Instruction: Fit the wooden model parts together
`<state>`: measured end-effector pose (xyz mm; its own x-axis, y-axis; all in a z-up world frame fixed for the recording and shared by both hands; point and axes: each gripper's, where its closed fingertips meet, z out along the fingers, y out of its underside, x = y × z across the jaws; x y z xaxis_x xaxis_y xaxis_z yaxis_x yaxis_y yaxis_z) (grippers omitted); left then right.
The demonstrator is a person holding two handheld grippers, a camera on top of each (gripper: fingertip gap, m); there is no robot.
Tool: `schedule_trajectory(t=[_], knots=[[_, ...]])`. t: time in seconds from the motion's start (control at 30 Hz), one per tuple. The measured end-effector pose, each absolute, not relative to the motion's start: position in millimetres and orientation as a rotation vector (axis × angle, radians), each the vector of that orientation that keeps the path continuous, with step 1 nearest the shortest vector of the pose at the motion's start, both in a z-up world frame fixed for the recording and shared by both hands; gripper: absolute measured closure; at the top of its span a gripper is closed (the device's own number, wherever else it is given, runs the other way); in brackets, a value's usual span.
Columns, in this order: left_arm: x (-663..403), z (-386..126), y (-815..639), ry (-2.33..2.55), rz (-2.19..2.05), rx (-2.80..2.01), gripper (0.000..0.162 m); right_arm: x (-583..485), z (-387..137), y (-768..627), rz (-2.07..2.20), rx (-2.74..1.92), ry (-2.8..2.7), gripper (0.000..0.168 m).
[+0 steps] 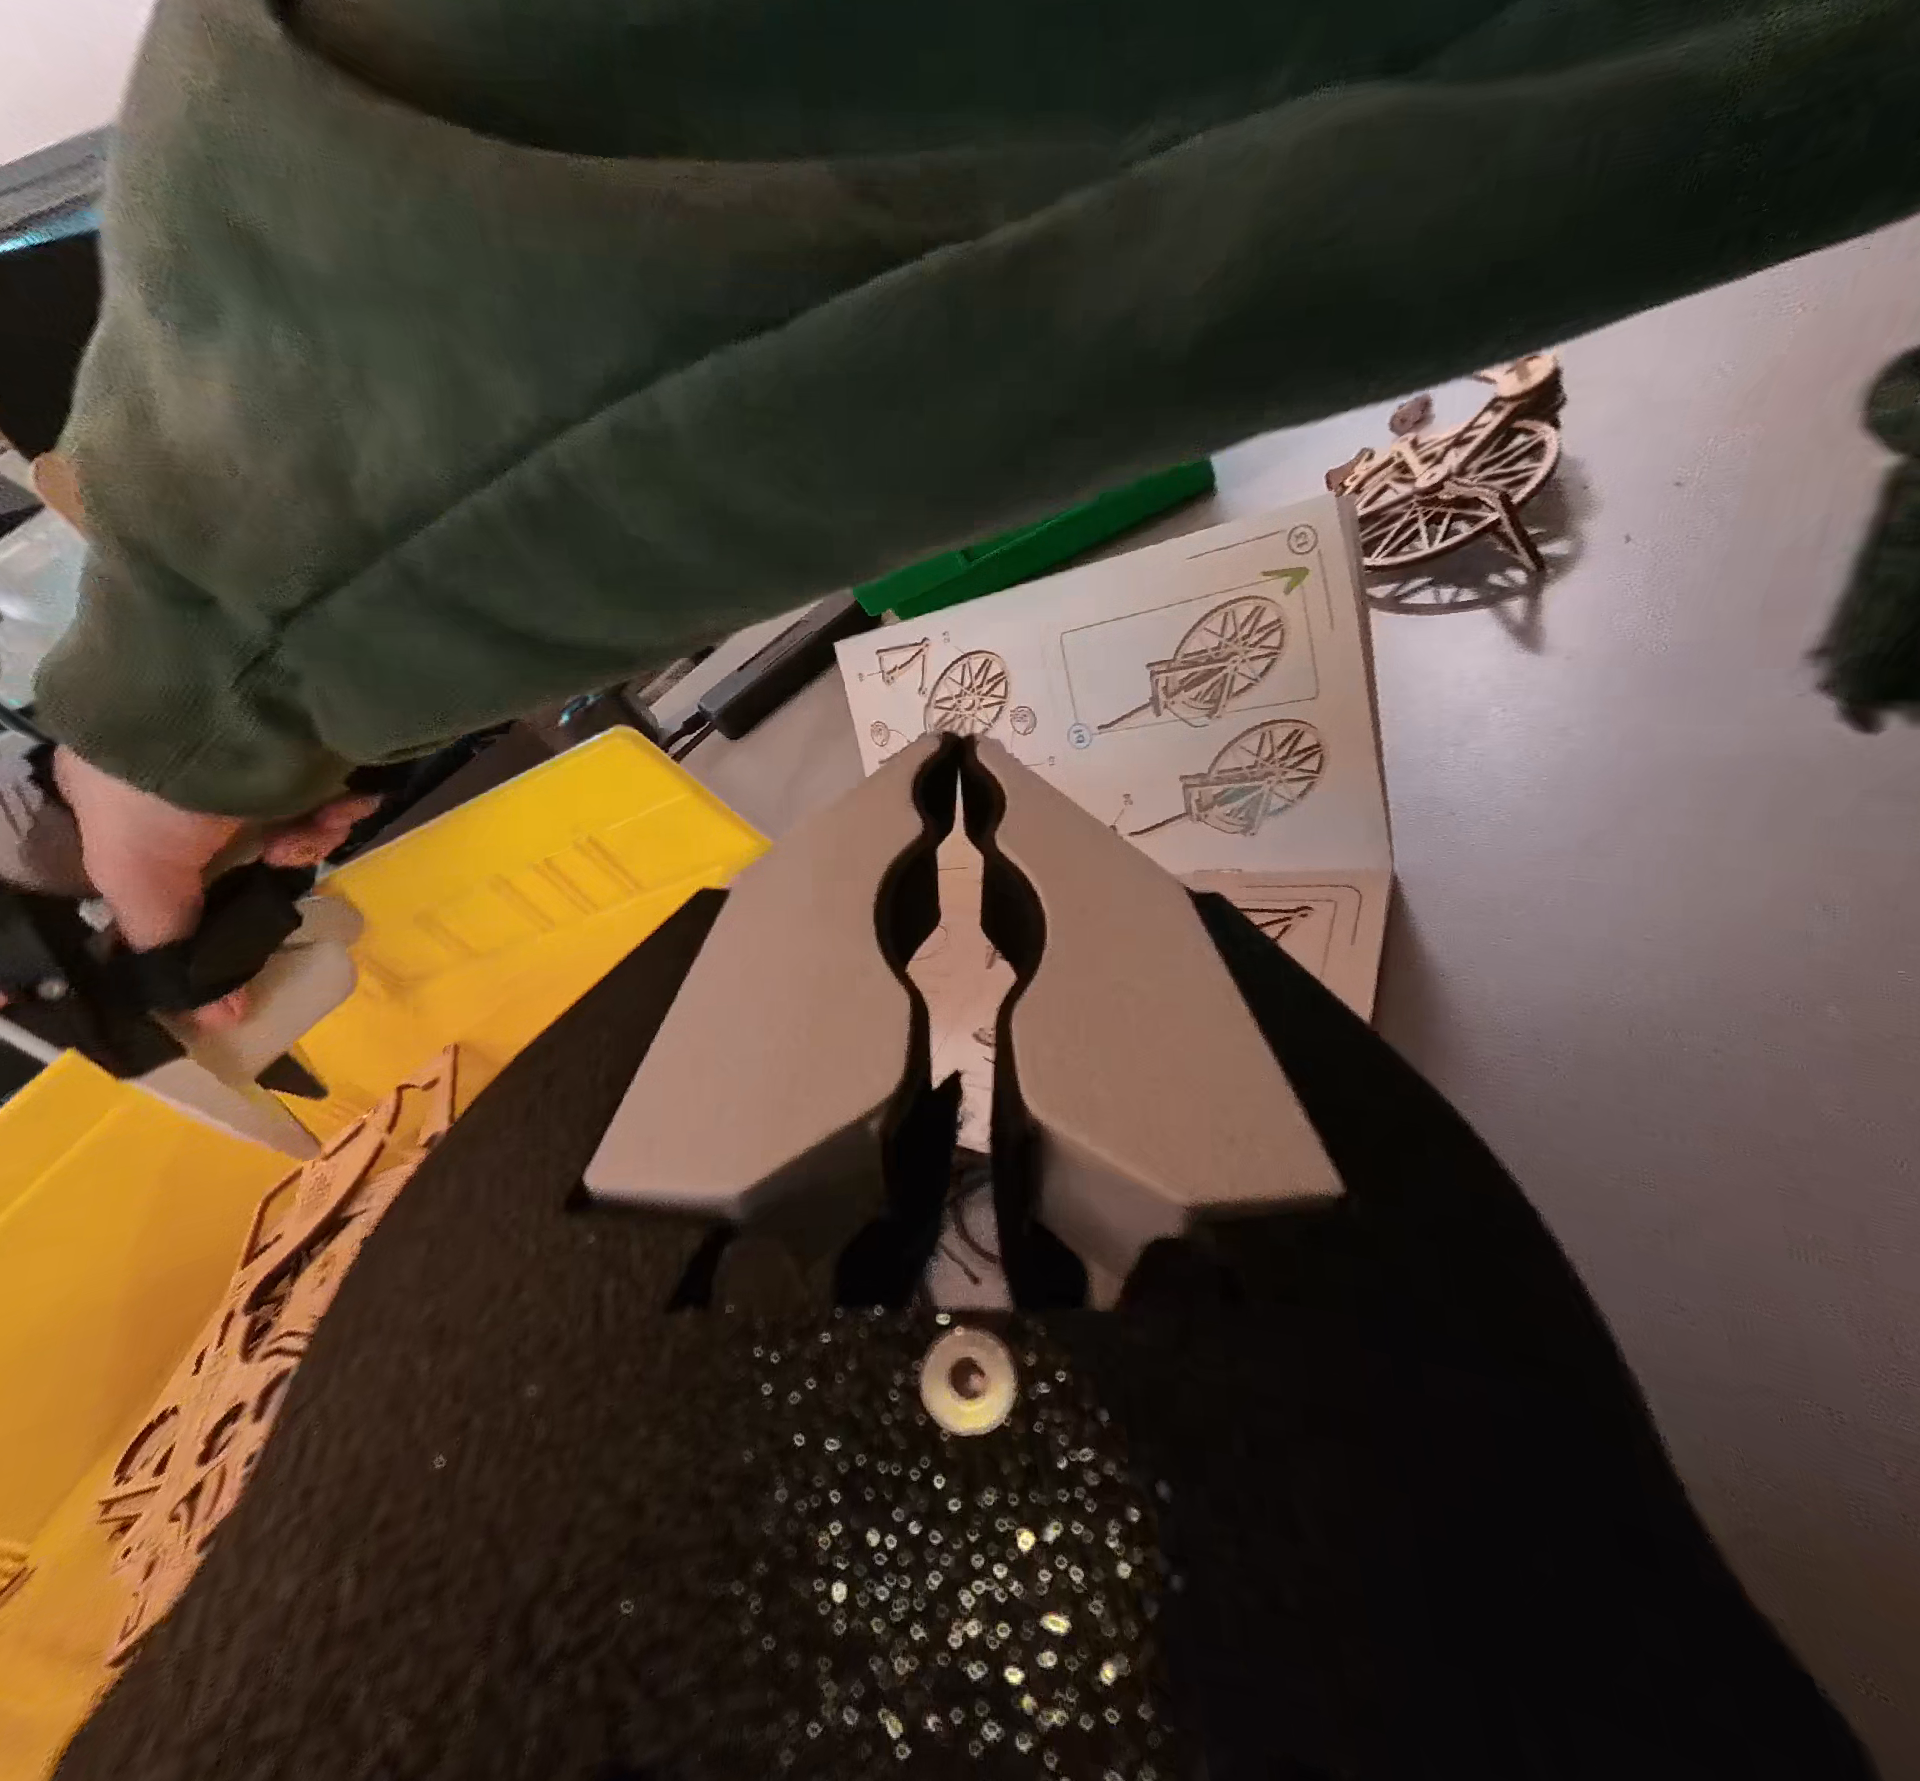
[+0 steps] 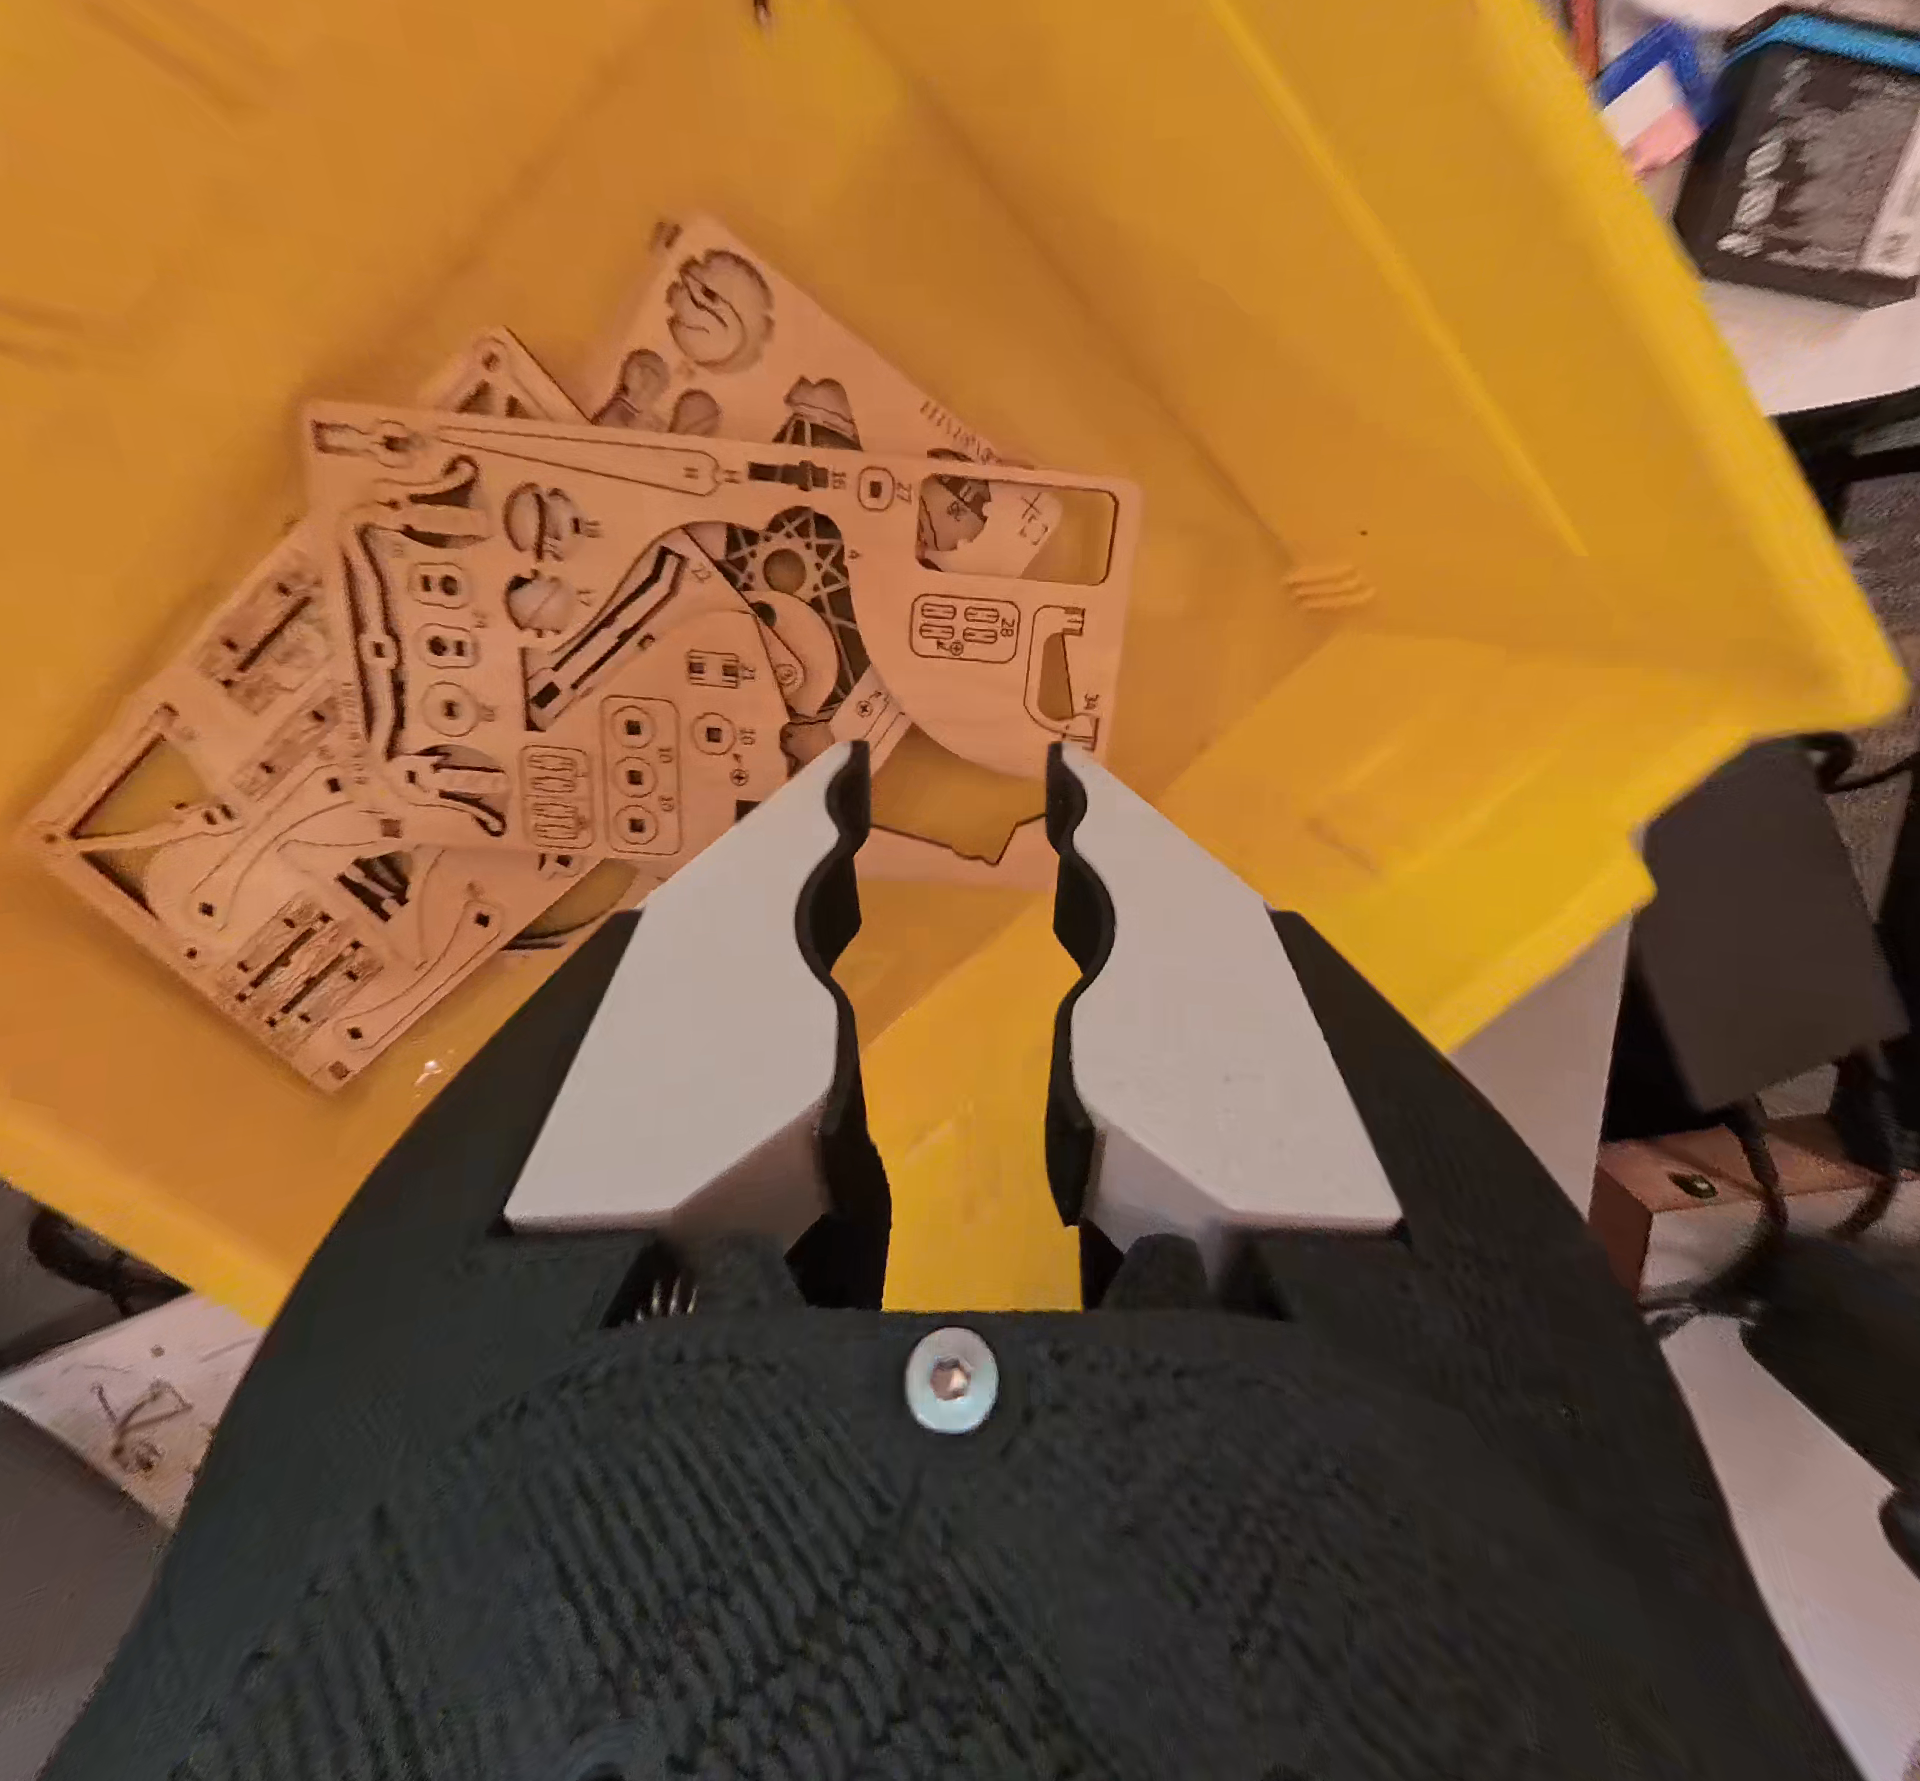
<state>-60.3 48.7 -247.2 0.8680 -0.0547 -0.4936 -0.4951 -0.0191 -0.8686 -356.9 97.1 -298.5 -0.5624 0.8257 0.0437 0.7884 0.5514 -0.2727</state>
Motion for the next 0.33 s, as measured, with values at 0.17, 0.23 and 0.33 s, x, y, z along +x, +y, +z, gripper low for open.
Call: schedule_trajectory(t=[0.17,0.23,0.33], knots=[[-59.8,-249.2,49.1,0.448,0.353,-1.575,0.162,-363.5,-312.6,101.4,0.066,-1.305,-2.733,0.115],[-60.1,-249.9,49.4,0.443,0.344,-1.579,0.162,-360.4,-317.9,106.7,-0.082,-1.303,-2.785,0.110],[-60.6,-249.8,49.5,0.435,0.331,-1.581,0.162,-360.2,-324.7,111.8,-0.231,-1.285,-2.819,0.107]])
